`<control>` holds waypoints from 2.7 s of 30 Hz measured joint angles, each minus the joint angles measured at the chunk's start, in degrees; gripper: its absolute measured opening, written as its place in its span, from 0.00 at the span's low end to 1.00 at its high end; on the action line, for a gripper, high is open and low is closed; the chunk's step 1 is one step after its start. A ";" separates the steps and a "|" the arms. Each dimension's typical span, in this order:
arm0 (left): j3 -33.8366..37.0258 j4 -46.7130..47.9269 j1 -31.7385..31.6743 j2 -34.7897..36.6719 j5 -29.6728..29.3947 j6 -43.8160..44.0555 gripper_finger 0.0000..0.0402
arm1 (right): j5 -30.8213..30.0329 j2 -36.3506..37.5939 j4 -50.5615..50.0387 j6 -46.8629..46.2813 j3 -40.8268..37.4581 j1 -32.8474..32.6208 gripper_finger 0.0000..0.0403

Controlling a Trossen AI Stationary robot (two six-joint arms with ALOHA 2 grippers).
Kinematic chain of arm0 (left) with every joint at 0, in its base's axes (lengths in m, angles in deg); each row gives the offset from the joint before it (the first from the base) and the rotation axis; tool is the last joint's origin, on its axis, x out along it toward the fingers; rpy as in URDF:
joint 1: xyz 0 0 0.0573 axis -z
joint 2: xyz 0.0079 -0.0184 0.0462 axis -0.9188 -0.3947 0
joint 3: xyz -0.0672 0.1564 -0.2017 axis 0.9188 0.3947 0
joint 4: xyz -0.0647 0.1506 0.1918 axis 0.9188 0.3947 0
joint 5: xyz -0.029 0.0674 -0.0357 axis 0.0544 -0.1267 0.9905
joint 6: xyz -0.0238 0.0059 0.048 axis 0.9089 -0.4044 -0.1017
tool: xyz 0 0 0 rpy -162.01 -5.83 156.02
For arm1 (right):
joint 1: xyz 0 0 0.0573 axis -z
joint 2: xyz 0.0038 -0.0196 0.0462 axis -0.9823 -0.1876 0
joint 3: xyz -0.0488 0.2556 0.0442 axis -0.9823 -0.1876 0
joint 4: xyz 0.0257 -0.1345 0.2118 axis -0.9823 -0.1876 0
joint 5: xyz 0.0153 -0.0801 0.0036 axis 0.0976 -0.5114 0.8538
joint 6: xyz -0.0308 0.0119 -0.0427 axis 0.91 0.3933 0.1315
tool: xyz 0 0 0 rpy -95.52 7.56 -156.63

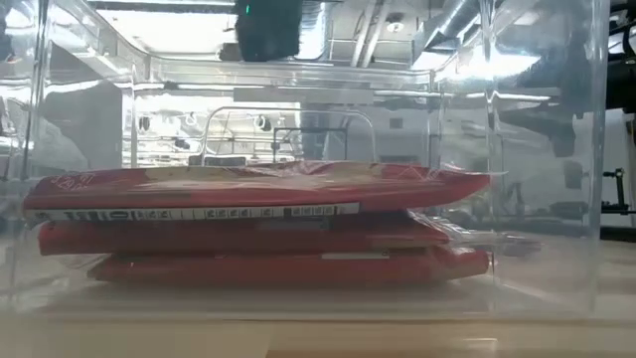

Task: Sort popcorn bags into baskets
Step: Put the red popcorn bag into the transparent container

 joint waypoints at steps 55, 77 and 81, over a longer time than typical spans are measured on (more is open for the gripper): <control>32.57 -8.21 -59.81 1.24 -23.72 -63.88 0.72 | -18.57 0.00 -0.10 4.35 0.00 0.01 0.63; 35.62 -7.49 -57.36 1.06 -33.46 -53.86 0.03 | -20.92 0.00 0.02 2.25 -0.02 0.02 0.63; 32.97 0.03 -55.59 3.63 -30.97 -50.65 0.01 | -20.92 0.00 0.02 2.27 -0.02 0.02 0.63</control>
